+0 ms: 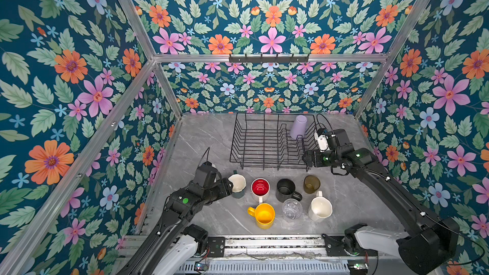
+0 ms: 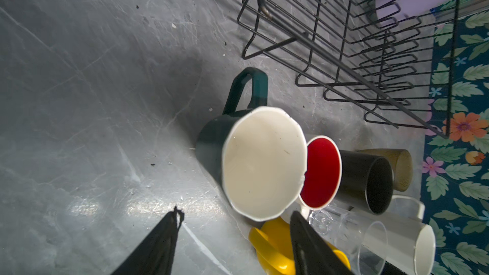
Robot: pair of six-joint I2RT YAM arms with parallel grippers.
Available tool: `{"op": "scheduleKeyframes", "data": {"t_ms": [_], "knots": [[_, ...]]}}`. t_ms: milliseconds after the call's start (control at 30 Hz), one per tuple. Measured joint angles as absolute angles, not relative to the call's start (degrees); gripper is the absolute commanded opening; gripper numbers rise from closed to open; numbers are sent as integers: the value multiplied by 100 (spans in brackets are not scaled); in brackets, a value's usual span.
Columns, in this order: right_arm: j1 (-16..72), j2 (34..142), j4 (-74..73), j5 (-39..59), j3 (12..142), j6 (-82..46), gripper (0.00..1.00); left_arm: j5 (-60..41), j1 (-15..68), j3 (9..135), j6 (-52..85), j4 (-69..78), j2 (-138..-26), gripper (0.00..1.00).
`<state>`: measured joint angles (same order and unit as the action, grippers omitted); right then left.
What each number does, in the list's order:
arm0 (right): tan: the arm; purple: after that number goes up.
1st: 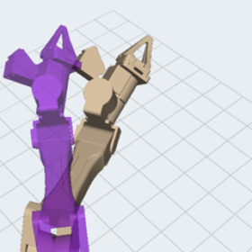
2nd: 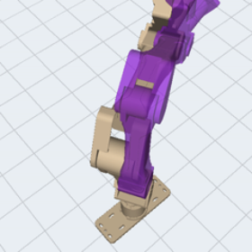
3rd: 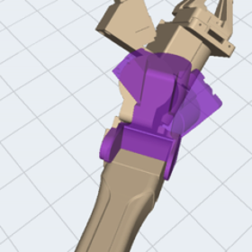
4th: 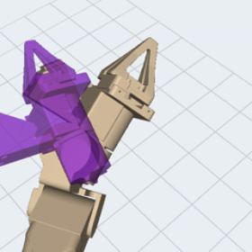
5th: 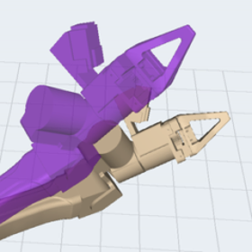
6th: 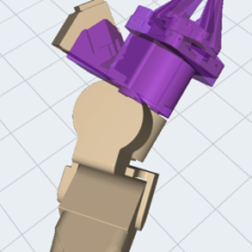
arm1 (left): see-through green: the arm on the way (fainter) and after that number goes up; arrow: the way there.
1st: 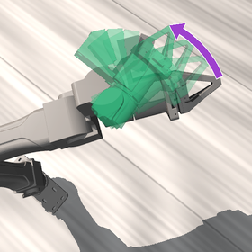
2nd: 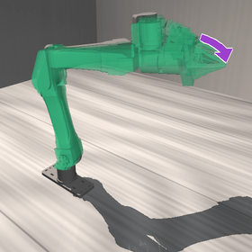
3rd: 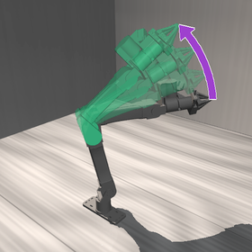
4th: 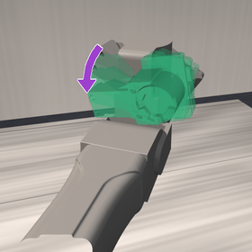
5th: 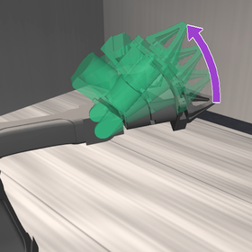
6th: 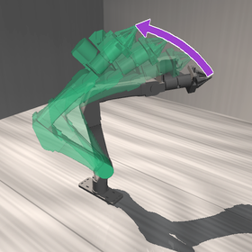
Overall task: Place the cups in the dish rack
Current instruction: 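Close the left gripper on the rim of the green mug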
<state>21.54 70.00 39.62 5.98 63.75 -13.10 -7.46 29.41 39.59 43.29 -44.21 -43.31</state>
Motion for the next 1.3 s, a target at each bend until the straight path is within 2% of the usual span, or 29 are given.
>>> {"op": "scheduleKeyframes", "data": {"t_ms": [600, 1133, 1300], "knots": [[2154, 7258, 3741, 1162, 6326, -1328, 94, -156, 3304, 4163, 4471, -4143, -5618, 63], [2154, 7177, 3728, 1157, 6289, -1326, 94, -99, 3304, 4150, 4324, -3876, -6257, 47], [2154, 7094, 3708, 1160, 6230, -1326, 94, -106, 3304, 4150, 4307, -3819, -6394, 39]]}}
